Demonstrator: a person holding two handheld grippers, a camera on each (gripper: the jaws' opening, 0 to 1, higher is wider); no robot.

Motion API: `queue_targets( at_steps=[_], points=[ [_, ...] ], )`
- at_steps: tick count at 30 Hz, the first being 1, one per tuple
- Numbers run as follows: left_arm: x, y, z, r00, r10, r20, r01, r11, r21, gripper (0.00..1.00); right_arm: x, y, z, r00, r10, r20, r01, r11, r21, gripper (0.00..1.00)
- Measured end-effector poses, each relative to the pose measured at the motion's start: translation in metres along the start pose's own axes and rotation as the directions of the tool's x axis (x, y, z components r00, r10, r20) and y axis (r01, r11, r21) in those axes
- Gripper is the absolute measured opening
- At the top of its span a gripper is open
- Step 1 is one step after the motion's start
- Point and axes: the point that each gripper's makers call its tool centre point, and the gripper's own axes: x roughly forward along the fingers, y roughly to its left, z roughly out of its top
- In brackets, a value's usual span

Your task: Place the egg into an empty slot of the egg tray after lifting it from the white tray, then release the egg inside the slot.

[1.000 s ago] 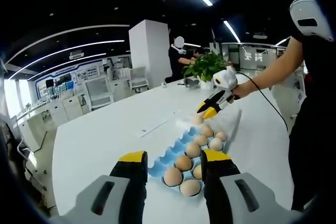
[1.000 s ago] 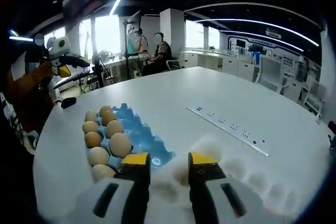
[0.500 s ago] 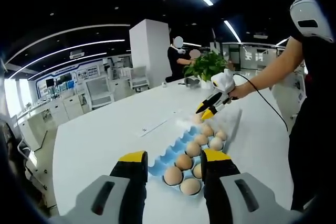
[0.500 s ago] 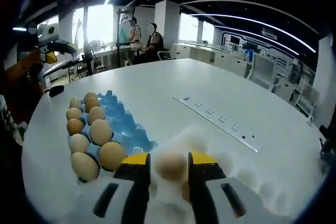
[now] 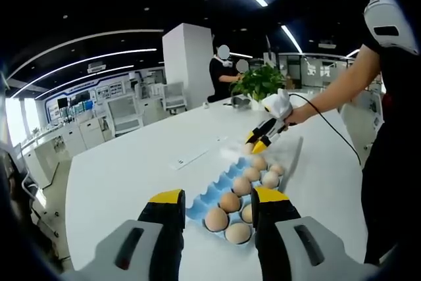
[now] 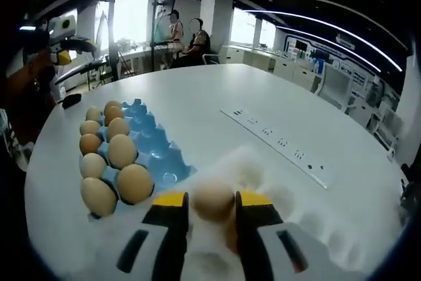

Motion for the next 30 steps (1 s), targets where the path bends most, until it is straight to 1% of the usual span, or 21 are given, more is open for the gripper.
queue_targets(
  at_steps=[3,6,7,9,12,14,16,17,20,21,23,25,28,29,30],
  points=[
    [-0.001,0.001,0.0,1.0,0.002,0.0,-0.002,1.0,-0.001,0.41,0.001,0.0,0.0,1.0,0.012,0.002,-0.012,1.0,0.011,0.28],
    [-0.001,0.002,-0.001,1.0,0.005,-0.003,-0.005,1.0,0.001,0.41,0.003,0.001,-0.001,1.0,0.028,-0.006,-0.028,0.999,-0.019,0.28],
    [-0.001,0.002,-0.001,1.0,0.006,-0.004,-0.006,1.0,-0.001,0.41,0.003,0.0,-0.001,0.999,0.037,-0.009,-0.037,0.999,-0.014,0.28],
    [-0.001,0.002,-0.002,1.0,0.006,-0.005,-0.006,1.0,-0.001,0.41,0.004,0.0,-0.002,0.998,0.049,-0.025,-0.049,0.998,-0.026,0.28],
    [0.0,0.002,-0.002,1.0,0.005,-0.005,-0.005,1.0,-0.003,0.41,0.005,0.002,-0.003,0.998,0.061,-0.033,-0.063,0.997,-0.037,0.28],
    [0.0,0.002,-0.002,1.0,0.005,-0.007,-0.005,1.0,-0.001,0.41,0.004,0.002,-0.003,0.998,0.062,-0.031,-0.064,0.996,-0.054,0.28],
    [0.001,0.002,-0.001,1.0,0.005,-0.004,-0.005,1.0,0.0,0.41,0.004,0.003,-0.004,0.998,0.056,-0.03,-0.058,0.997,-0.054,0.27],
    [0.001,0.002,0.0,1.0,0.006,-0.002,-0.006,1.0,0.001,0.41,0.004,0.001,-0.004,0.999,0.042,-0.034,-0.044,0.997,-0.059,0.25],
    [0.0,0.003,0.001,1.0,0.01,-0.001,-0.01,1.0,0.003,0.41,0.002,0.002,-0.002,1.0,0.028,-0.007,-0.028,0.997,-0.071,0.24],
    [0.0,0.003,0.001,1.0,0.01,0.001,-0.01,1.0,0.002,0.41,0.001,0.001,-0.001,1.0,0.023,0.004,-0.023,0.999,-0.049,0.24],
    [0.0,0.003,0.001,1.0,0.011,0.001,-0.011,1.0,0.002,0.41,-0.001,0.002,-0.001,1.0,0.025,0.003,-0.025,0.999,-0.039,0.23],
    [0.0,0.003,0.001,1.0,0.009,-0.001,-0.009,1.0,0.003,0.41,-0.003,0.005,0.0,0.999,0.034,-0.003,-0.034,0.997,-0.069,0.23],
    [0.0,0.004,0.001,1.0,0.014,-0.001,-0.014,1.0,0.001,0.41,-0.008,0.006,0.004,0.999,0.035,0.004,-0.035,0.996,-0.082,0.23],
    [0.0,0.005,0.001,1.0,0.015,-0.002,-0.015,1.0,0.001,0.41,-0.009,0.005,0.006,0.999,0.033,0.012,-0.032,0.996,-0.081,0.23],
    [0.0,0.005,0.001,1.0,0.015,-0.002,-0.015,1.0,-0.001,0.41,-0.012,0.004,0.013,0.999,0.029,0.039,-0.026,0.997,-0.074,0.23]
  ],
)
